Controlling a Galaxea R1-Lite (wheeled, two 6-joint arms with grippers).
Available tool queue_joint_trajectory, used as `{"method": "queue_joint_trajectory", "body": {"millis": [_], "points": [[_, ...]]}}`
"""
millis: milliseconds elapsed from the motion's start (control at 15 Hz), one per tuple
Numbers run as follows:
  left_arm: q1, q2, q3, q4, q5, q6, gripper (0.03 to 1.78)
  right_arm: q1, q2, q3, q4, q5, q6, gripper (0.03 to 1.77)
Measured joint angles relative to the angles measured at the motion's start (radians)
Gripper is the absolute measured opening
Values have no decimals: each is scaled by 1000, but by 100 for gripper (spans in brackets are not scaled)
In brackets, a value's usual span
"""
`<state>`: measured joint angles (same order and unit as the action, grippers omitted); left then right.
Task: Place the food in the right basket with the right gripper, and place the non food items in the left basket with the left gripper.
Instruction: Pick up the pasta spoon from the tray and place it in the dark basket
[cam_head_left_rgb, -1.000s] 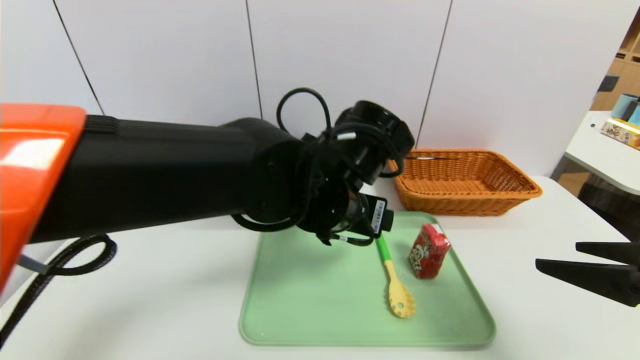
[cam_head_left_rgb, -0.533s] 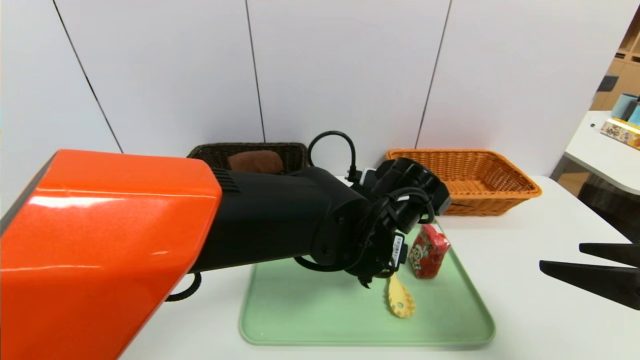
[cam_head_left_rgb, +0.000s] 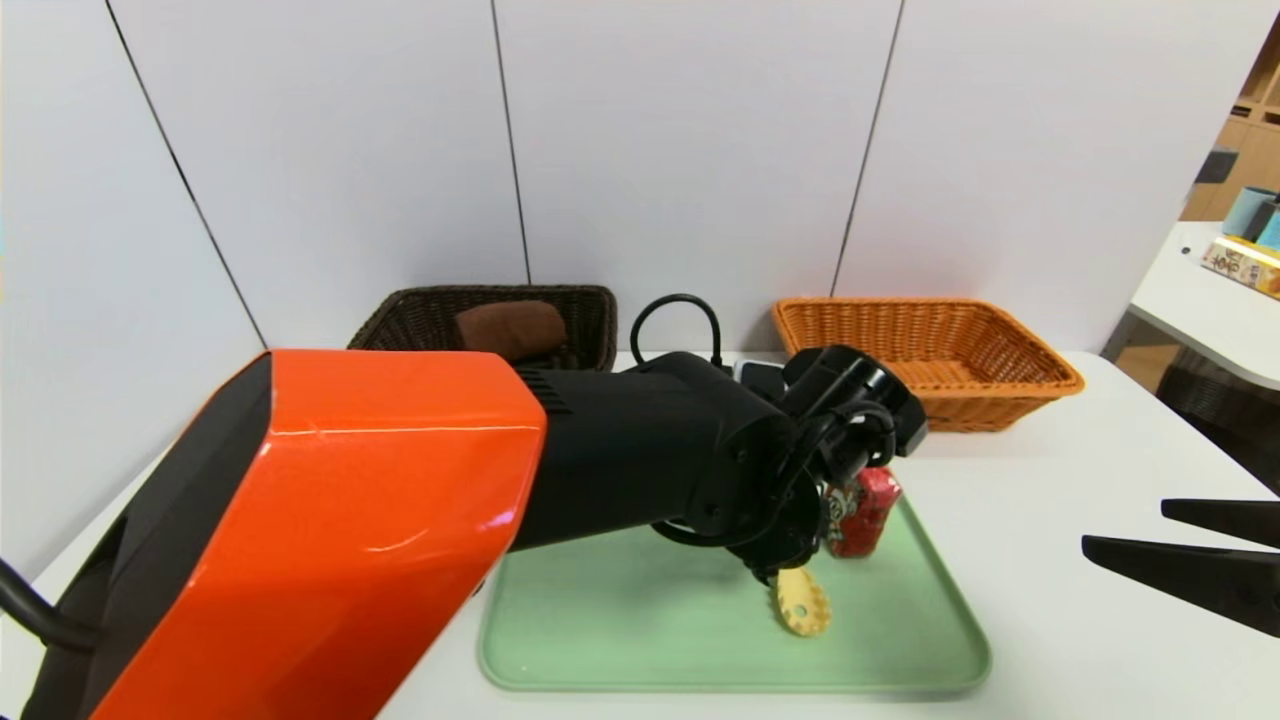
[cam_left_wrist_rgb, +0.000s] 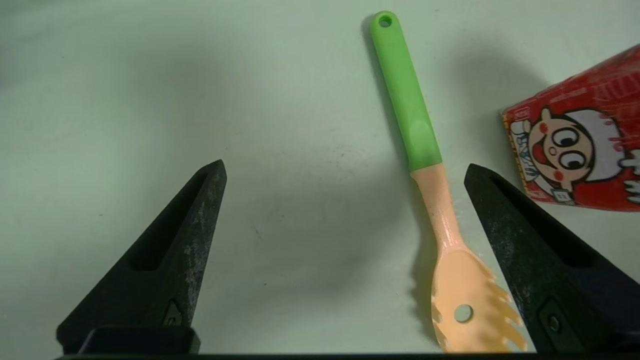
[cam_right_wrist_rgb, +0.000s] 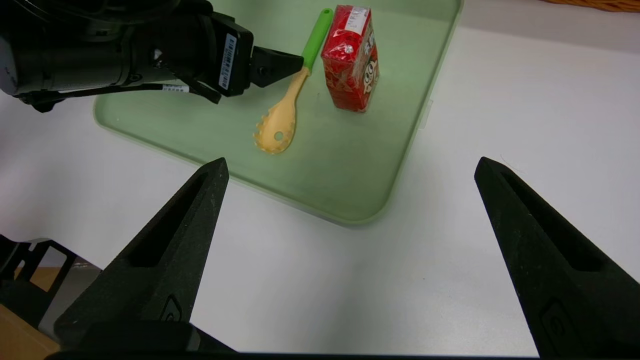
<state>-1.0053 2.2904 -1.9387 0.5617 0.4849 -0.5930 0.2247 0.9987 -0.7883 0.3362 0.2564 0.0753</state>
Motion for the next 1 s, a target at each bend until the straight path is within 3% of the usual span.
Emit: {"method": "queue_joint_trajectory", "body": {"millis": [1000], "points": [[1, 65, -7, -59, -1, -1, 169, 0, 0, 15, -4, 1, -2, 170]]}}
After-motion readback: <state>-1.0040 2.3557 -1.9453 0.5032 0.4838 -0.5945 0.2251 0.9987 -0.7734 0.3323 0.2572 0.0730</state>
